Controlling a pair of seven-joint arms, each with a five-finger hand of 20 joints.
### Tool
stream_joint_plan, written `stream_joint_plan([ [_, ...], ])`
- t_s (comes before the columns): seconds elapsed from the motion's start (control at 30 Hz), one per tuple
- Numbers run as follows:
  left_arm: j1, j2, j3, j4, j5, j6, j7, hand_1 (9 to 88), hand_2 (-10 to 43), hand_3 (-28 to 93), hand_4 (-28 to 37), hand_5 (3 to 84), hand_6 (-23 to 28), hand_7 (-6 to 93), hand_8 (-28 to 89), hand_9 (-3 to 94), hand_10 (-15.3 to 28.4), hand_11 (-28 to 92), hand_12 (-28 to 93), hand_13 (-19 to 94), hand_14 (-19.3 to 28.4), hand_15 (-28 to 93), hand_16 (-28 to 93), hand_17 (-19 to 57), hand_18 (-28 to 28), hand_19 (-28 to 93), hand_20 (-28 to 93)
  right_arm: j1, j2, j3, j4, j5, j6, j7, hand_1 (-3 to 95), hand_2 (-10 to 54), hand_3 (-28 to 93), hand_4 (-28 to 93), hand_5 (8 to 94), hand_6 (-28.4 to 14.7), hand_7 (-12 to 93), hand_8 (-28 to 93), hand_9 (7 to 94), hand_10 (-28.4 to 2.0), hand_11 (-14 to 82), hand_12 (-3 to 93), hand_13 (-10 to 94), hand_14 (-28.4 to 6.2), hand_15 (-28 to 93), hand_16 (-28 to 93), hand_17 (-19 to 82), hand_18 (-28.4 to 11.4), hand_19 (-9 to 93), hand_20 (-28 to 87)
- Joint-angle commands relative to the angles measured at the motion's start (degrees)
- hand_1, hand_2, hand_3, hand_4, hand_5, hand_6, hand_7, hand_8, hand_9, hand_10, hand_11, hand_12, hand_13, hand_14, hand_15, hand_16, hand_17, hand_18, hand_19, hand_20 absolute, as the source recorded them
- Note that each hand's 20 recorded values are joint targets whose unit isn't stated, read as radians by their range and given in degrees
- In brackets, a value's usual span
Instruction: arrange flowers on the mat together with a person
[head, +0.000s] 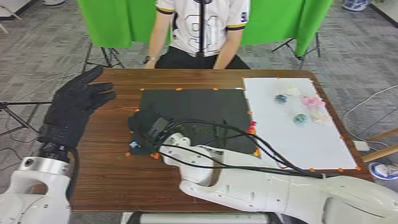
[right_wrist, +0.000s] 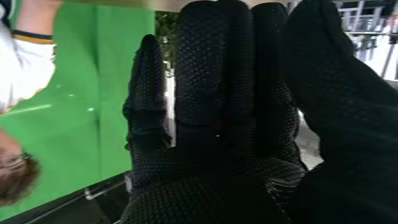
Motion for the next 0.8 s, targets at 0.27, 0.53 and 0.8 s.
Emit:
stream_joint_plan([
  [0.27,8.94,-0.74,-4.38,-2.51,-1.35,3.54,2.6,24.5,5.0,80,-26.9,33.4,7.3,16.9,-12,31.9,19.3,35,9,22,25.2,62,-13,-8.0,22.3,55,11,-3.39,3.48,12.69,-9.35,11.2,-5.74,-2.94,43.0,-9.5,71,-28,61.2,7.4,22,-16,65.6,-8.0,19.6,14.4,64,-5.9,63,16,20,-15.4,70,21],
  [0.53,13.57,-1.92,-7.18,-2.86,-2.15,4.6,3.66,24.5,5.0,80,-27.0,33.4,7.3,16.6,-12,31.9,19.3,35,10,22,25.2,62,-13,-7.9,22.3,55,11,-18.39,5.81,34.1,-19.72,31.2,-14.12,-4.7,33.4,-9.4,72,-28,54.2,4.0,20,-15,57.6,-10.8,17.8,14.0,57,-10.2,59,12,16,-18.1,62,19],
  [0.8,14.75,-2.82,-7.49,-2.16,-2.39,5.37,2.97,24.5,4.9,81,-27.1,33.3,7.3,16.9,-12,31.4,19.2,35,9,22,25.2,62,-13,-8.1,22.3,55,10,-31.23,5.78,52.53,-24.19,50.65,-14.48,-4.56,28.4,-4.8,71,-27,50.0,1.9,17,-14,51.5,-13.5,15.9,14.1,49,-14.7,58,10,12,-19.7,59,18],
])
